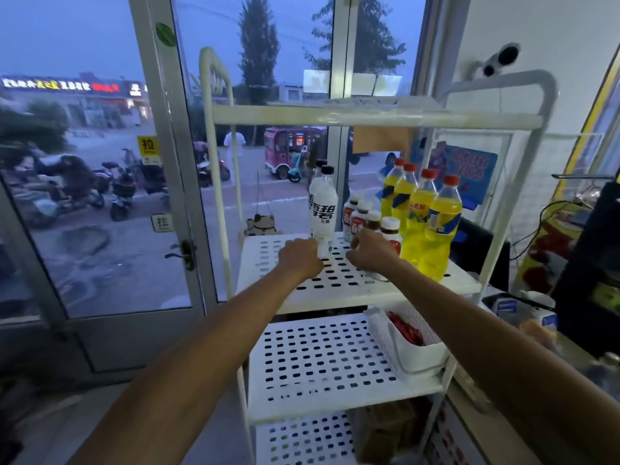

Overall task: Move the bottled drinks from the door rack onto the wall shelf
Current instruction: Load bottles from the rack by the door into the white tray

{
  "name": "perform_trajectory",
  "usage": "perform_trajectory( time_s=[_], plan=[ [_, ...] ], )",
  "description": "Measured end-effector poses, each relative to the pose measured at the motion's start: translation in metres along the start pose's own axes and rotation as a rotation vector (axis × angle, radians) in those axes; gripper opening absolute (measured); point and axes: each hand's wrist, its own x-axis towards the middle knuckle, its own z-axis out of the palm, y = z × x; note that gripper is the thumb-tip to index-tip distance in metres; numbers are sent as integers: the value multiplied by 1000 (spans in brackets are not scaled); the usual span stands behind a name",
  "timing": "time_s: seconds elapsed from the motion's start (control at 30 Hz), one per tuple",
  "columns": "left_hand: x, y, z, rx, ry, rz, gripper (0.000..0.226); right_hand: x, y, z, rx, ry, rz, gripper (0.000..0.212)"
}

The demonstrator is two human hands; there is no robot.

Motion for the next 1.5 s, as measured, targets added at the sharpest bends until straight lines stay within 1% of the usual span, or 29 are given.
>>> perform_trajectory(
  time_s=[0.13,0.23,0.33,0.37,0.43,0.53,0.6,0.63,0.7,0.77,0.93,1.03,1.17,1.23,1.33,1.5],
  plan=[
    [24,-11,1,-28,-24,-69,29,29,-1,5,69,45,-31,21],
    [38,-18,7,-58,-44,-121,26,48,-2,8,95,74,-18,18],
    [57,-26,11,-33,-34,-144,28,63,-5,12,167,92,8,22],
    [66,-29,12,-36,-23,-146,30,69,-7,15,209,89,4,29],
    [83,-35,15,-52,23,-143,34,83,-14,20,262,107,-5,52],
    [105,-43,21,-93,39,-149,29,105,-31,26,318,173,38,80],
    [121,-47,25,-163,15,-138,38,118,-42,30,334,203,75,95],
    [127,-48,28,-206,6,-129,45,124,-46,33,334,222,70,99],
    [139,-49,34,-296,39,-118,51,135,-50,42,331,260,53,99],
    [150,-51,38,-367,73,-105,58,143,-50,49,309,262,59,98],
    [170,-53,40,-524,29,-47,103,146,-34,50,288,290,82,98],
    [177,-44,36,-601,85,-40,116,142,-26,45,257,332,98,98],
    [197,-28,29,-757,233,18,116,130,-18,43,248,393,100,87],
    [206,-18,29,-819,271,40,106,126,-15,43,257,408,104,82],
    [216,-7,32,-823,271,35,89,122,-14,44,270,422,80,80],
    [207,-2,33,-794,261,8,82,117,-5,59,437,410,27,84]
  ],
)
